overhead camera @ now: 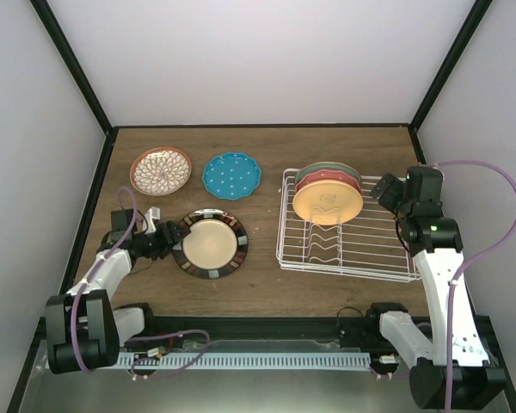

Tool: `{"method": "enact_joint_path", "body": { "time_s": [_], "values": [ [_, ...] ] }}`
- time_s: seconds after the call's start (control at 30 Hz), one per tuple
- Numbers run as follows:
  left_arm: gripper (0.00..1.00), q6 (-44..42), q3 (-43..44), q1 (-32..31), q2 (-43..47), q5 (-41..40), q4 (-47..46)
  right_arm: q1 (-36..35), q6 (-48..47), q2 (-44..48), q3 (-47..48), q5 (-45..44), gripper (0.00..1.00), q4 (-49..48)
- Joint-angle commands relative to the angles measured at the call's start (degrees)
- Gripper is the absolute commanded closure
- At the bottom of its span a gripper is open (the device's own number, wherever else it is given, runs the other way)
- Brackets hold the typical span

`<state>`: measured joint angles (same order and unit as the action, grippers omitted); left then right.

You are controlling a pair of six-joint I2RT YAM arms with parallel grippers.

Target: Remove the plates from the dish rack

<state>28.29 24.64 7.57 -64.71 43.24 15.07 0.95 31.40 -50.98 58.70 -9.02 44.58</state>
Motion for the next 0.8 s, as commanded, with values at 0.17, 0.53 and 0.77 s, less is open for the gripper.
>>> {"method": "enact_joint_path", "body": {
  "time_s": [0.17,0.53,0.77],
  "values": [
    [0.00,-0.34,3.95,-0.19,-2.08,-1.24,-2.31,0.27,0.95,0.36,-0.23,-0.25,0.00,-0.17],
    [0.00,-2.24,20.34,-0.10,-10.67,-10.95,3.21,0.28,0.77,0.33,-0.29,-0.38,0.00,-0.87],
    [0.00,-4.49,17.85,-0.62,-12.22,-10.67,6.76,0.25,0.47,0.99,-0.07,-1.26,0.00,-0.43]
  ]
}}
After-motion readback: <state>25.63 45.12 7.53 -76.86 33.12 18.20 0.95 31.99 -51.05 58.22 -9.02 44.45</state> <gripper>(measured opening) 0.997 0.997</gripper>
